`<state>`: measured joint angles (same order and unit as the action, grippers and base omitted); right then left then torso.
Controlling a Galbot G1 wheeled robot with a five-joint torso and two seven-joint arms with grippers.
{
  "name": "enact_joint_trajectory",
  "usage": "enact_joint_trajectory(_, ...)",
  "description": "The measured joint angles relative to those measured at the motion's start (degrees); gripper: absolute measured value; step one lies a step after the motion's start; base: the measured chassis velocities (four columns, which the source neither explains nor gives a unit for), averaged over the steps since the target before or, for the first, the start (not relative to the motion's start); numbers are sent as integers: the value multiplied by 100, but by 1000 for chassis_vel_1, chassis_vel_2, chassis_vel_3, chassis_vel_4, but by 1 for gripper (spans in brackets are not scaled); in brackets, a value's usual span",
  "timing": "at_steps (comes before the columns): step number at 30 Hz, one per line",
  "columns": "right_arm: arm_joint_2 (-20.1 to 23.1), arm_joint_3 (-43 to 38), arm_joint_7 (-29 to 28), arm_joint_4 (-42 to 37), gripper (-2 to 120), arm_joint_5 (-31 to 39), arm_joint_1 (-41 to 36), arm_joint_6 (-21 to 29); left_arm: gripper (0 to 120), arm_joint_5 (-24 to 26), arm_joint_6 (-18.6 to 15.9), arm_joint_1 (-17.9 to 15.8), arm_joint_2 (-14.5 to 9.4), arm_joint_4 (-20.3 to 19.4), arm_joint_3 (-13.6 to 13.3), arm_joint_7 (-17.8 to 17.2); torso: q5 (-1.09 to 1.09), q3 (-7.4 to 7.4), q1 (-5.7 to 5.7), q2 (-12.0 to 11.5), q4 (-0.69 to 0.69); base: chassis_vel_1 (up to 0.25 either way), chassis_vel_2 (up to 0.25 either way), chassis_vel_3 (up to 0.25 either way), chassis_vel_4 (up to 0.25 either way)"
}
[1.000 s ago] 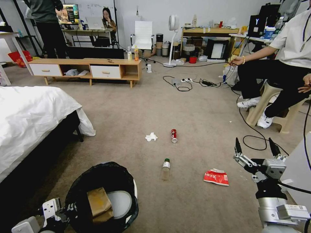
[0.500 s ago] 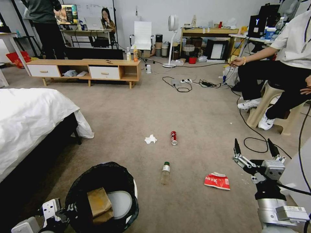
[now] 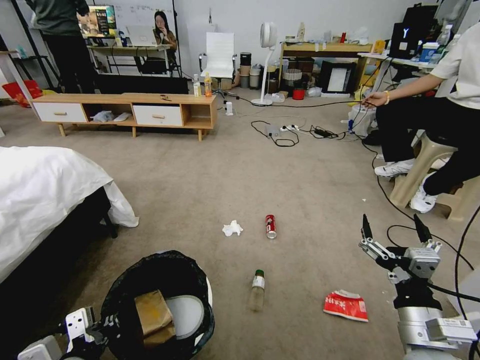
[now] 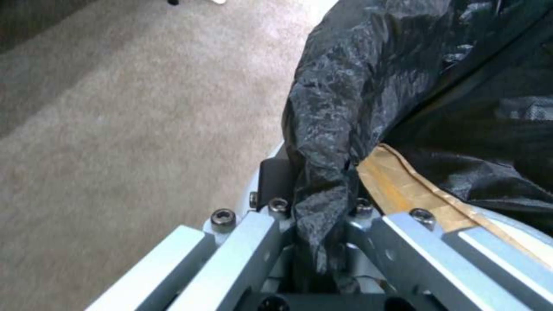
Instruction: Pick up the trash bin and place the garbage on the floor into it.
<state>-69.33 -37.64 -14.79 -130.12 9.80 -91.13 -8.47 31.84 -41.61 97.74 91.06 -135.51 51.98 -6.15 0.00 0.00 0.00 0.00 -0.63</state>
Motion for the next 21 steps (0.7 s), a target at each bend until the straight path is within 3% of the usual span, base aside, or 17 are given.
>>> enact_joint_trajectory(7,5,7,-24,18,100,-2,10,-9,2,-1,1,-5,6,-3,24,1,1,0,0,0,0,-95,86,95,-99)
enact_joint_trajectory(21,14,34,-16,28,100,5,-10,-69,2,-8,17,35,26,-20,24,14,0,0,0,0,0,0,0,0,0)
